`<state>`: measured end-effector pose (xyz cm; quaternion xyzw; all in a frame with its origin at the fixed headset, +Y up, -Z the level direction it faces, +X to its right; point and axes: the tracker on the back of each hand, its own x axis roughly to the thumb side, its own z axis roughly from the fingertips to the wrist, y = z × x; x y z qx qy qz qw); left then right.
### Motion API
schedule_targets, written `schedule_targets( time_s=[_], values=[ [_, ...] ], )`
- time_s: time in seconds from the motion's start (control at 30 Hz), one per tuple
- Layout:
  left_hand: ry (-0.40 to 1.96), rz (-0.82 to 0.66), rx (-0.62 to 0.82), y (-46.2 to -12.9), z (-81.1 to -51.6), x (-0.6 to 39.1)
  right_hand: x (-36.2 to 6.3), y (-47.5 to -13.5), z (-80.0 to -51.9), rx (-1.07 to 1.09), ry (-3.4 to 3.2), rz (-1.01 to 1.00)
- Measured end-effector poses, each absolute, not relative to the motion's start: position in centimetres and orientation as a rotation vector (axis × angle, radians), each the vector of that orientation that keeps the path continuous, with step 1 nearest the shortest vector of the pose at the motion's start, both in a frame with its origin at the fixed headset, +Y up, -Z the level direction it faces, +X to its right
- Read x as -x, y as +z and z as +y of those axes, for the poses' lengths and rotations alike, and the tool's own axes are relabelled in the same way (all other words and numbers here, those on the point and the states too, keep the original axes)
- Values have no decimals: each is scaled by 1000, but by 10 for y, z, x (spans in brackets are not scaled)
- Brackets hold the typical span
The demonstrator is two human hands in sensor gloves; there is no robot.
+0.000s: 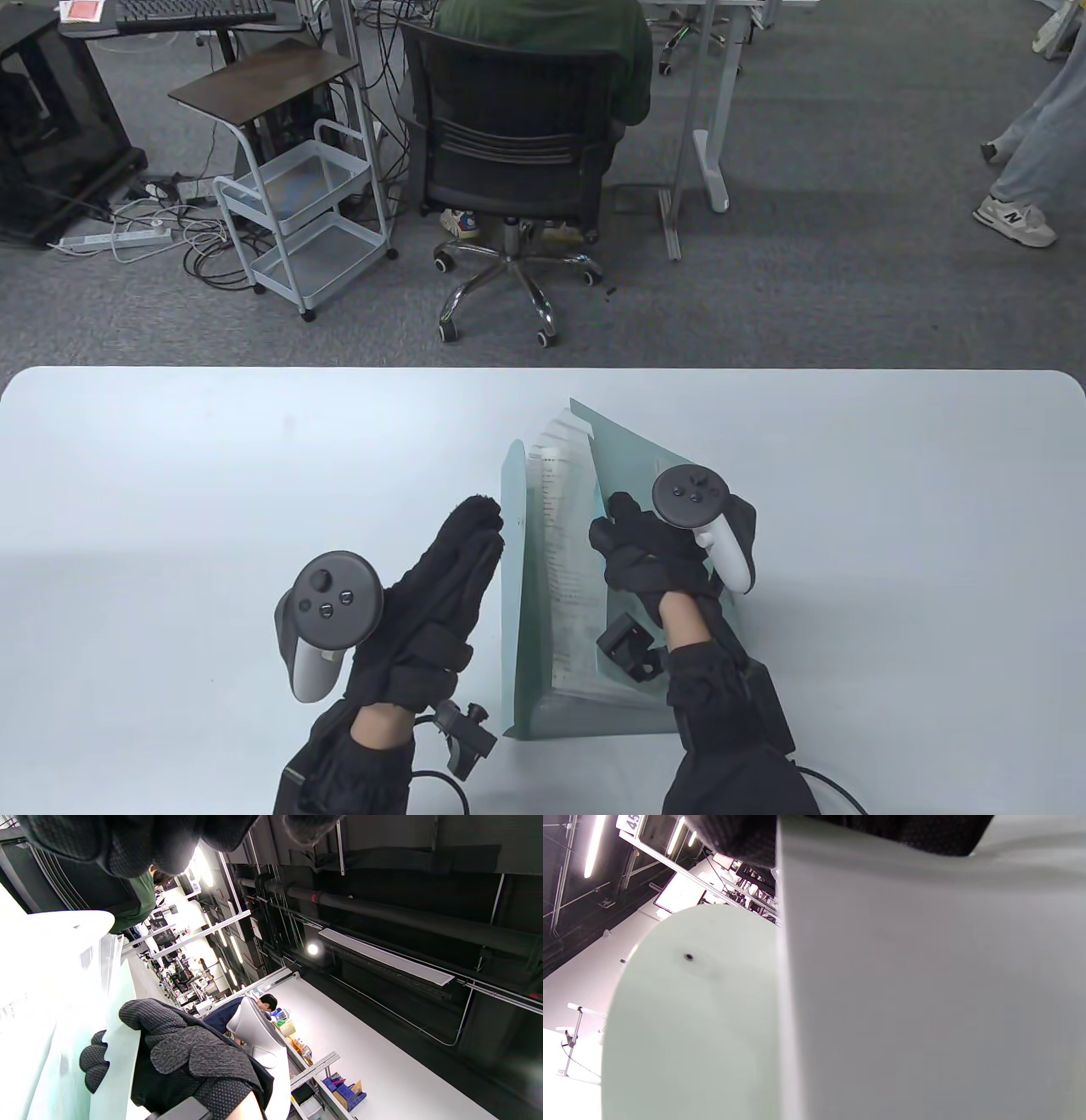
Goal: Sort materials into accordion folder compartments
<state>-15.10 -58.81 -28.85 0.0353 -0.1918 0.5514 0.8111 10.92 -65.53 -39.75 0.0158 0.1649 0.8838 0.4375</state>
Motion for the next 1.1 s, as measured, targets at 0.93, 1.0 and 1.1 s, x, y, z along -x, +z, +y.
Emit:
schedule_targets(
  time_s=[0.93, 1.0, 1.1],
  values=[
    [1242, -410, -72, -289, -588, 160, -69, -403, -692, -17, 2394, 464],
    [1244, -409, -73, -289, -588, 161, -68, -404, -696, -14, 2392, 476],
    [1251, -411, -73, -289, -587, 162, -65, -405, -700, -12, 2409, 486]
  ],
)
